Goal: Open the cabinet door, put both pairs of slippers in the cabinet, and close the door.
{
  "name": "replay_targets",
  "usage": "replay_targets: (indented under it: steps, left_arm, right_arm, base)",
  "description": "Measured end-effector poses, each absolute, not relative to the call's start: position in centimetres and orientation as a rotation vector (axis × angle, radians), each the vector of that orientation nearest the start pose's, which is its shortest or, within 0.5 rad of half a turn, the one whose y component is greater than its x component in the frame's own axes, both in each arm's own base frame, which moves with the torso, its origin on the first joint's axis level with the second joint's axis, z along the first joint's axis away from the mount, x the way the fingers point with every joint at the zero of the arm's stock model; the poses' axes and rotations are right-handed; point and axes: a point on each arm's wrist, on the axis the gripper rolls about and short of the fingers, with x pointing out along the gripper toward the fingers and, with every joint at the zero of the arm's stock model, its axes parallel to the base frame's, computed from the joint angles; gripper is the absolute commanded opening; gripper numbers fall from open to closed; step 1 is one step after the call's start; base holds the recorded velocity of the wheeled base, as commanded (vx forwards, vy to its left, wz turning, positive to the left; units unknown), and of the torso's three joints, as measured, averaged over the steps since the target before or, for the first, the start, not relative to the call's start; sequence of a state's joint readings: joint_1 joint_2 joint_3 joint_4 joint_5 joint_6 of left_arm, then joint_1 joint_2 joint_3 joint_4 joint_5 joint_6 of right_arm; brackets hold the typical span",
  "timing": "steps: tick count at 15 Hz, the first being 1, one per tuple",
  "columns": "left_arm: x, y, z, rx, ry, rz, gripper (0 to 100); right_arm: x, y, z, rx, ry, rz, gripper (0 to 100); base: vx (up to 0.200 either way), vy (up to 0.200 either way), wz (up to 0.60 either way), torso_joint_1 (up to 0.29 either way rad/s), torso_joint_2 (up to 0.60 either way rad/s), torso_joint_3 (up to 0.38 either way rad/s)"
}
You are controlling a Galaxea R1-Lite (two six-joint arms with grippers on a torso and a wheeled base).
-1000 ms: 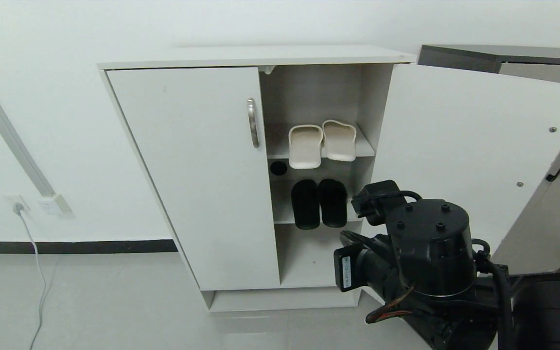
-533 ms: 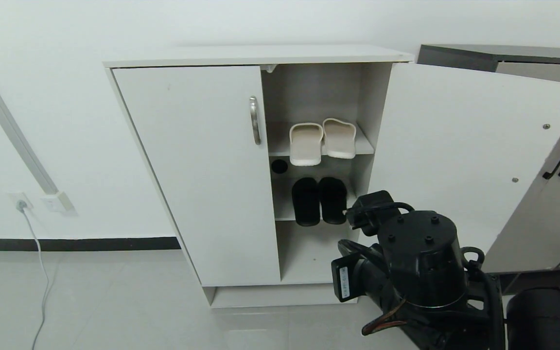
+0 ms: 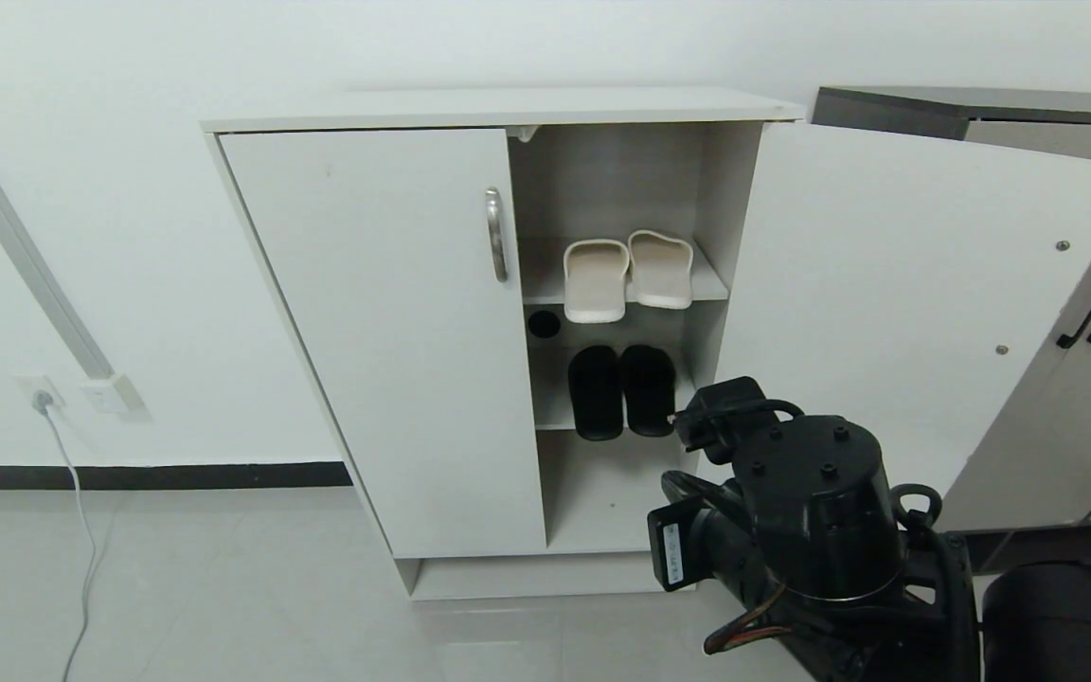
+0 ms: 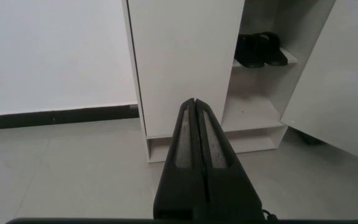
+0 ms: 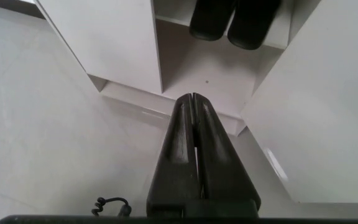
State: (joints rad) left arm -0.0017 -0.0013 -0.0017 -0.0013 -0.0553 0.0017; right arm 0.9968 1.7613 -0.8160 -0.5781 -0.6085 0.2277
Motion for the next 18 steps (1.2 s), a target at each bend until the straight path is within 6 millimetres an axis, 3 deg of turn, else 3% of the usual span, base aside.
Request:
replay_targets:
  steps: [3,6,18]
  left_arm:
    - [-2.31,-0.12,7.61,0.002,-0.004,-0.057,0]
    - [-2.31,-0.12,7.6,0.002,-0.003,-0.058,0]
    - [-2.3,-0.12,7.59,0.002,-0.004,-0.057,0]
  right_arm:
    - [18.06,25.56,16.07,-0.045,0.3,0.35,0]
    - [18.08,25.57,16.06,-0.045,0.299,0.35,0]
    - [18.24,25.46,15.85,-0.051,0.306,0.34,0]
  base:
    - [0.0,0.0,0.0,0.002,-0.02,-0.024]
    - [0.0,0.0,0.0,0.007,-0.17,-0.305]
    - [0.0,0.0,0.0,0.098,-0.48,-0.352]
